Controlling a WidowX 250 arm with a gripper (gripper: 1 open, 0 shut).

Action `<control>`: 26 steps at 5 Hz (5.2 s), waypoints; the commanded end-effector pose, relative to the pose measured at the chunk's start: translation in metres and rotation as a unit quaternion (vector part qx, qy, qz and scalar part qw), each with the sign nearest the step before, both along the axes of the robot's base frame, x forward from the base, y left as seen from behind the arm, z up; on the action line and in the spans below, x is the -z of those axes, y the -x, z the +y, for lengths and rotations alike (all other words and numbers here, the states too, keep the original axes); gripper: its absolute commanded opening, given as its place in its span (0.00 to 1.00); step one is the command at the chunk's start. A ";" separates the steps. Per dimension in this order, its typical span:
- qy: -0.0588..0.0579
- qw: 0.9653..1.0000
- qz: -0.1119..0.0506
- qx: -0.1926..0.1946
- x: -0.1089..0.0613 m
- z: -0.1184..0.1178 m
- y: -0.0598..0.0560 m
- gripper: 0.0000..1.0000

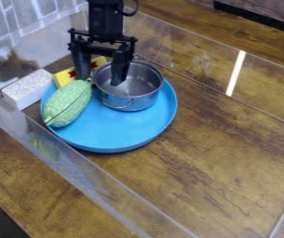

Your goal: Remove the white object from inside the blue tray and put it on the table

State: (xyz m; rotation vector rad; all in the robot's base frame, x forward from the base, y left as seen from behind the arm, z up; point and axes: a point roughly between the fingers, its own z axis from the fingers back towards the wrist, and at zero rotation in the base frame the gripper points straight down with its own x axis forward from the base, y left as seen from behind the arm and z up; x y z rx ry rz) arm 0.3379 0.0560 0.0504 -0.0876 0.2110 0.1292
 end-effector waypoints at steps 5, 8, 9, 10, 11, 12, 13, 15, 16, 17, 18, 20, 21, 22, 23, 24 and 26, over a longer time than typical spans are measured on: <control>-0.015 0.999 -0.029 -0.002 -0.006 0.011 -0.010 1.00; -0.018 0.999 -0.030 -0.001 0.000 0.014 -0.009 1.00; -0.019 0.999 -0.029 -0.001 0.003 0.015 -0.009 1.00; -0.020 0.999 -0.028 0.004 0.008 0.011 -0.010 1.00; -0.021 0.999 -0.027 0.008 0.013 0.008 -0.012 1.00; -0.023 0.999 -0.025 0.011 0.018 0.005 -0.013 1.00; -0.025 0.999 -0.023 0.014 0.023 0.002 -0.014 1.00; -0.030 0.999 -0.020 0.022 0.030 -0.004 -0.016 1.00; -0.032 0.999 -0.019 0.026 0.033 -0.007 -0.017 1.00; -0.034 0.999 -0.017 0.028 0.035 -0.010 -0.018 1.00; -0.037 0.999 -0.015 0.031 0.036 -0.012 -0.019 1.00; -0.041 0.998 -0.012 0.036 0.037 -0.017 -0.021 1.00; -0.044 0.998 -0.011 0.037 0.038 -0.020 -0.022 1.00; -0.046 0.998 -0.010 0.039 0.038 -0.022 -0.023 1.00; -0.048 0.998 -0.009 0.040 0.038 -0.025 -0.024 1.00; -0.051 0.998 -0.008 0.040 0.038 -0.027 -0.025 1.00; -0.056 0.998 -0.004 0.040 0.038 -0.031 -0.027 1.00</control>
